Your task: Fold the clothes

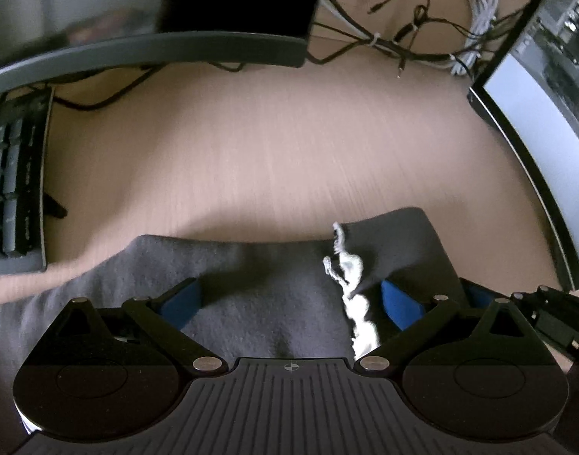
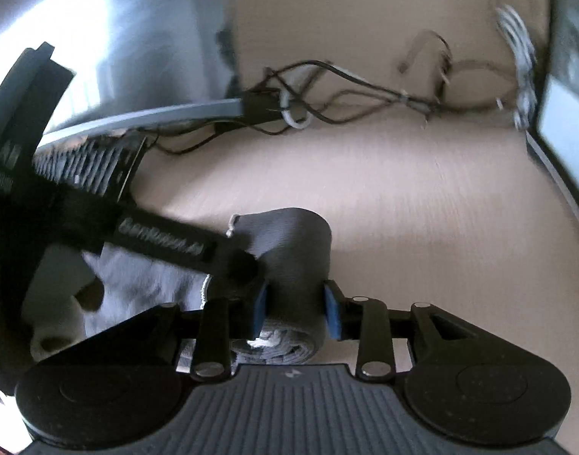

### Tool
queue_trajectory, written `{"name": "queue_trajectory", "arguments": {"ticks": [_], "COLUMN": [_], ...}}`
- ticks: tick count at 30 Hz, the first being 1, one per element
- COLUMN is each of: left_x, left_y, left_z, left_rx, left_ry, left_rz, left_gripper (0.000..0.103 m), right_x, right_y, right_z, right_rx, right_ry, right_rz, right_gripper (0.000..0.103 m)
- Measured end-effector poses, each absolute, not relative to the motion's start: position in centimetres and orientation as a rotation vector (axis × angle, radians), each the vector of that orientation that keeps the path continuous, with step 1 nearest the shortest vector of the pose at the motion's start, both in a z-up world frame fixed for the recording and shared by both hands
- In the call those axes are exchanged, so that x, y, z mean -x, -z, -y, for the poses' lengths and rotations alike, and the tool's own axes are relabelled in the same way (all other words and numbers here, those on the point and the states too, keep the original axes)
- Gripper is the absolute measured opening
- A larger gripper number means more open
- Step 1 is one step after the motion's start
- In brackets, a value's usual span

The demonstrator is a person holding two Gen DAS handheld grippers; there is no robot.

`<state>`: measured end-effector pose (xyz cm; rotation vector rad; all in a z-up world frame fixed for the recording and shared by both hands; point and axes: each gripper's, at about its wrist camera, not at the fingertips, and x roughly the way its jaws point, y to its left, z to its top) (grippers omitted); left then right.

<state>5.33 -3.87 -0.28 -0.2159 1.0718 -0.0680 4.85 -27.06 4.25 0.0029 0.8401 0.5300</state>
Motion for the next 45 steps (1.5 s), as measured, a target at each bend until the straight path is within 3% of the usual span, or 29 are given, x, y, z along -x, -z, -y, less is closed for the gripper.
{"name": "queue_trajectory", "arguments": {"ticks": [5,7,9,13,27,36,45], "left_x": [-5.3,-5.2,-5.0,-5.1,-5.9,-5.9,-5.7], "left_y": [0.4,0.5,0.6,0.4,-3.4,-3.4,-0.9], "left_z": [3.5,3.5,3.5,3.2,3.5,3.1,2.7], "left_rx": [0.225,0.224,0.218,0.246,0.332,0.311,0.288], "left_ry": [0.087,0.094,0.097,0.096,0.15,0.105,0.065], "left_rz": [-1.066,-1.061,-1.056,-1.068,-1.024,-1.03,-1.066], "left_gripper": [0.102,0.102,0.102,0.102,0.102,0.102,0.103], "right_x": [-6.8,-7.2,-7.2,-7.1,-1.4,1.1,0.3], "right_y": [-3.0,-2.2,-2.0,-2.7,-4.7,-4.5,-5.2], "right_z": [29.2,29.6,29.6,29.3,21.4,19.6,21.5], "right_rx": [-0.194,-0.266,-0.306,-0.278,0.553,0.63,0.443], "right_ry": [-0.511,-0.524,-0.541,-0.55,-0.528,-0.649,-0.7], "right_rz": [-0.909,-0.943,-0.958,-0.934,-0.615,-0.603,-0.682], "right_gripper": [0.053,0.053,0.038,0.031,0.032,0.036,0.043]}}
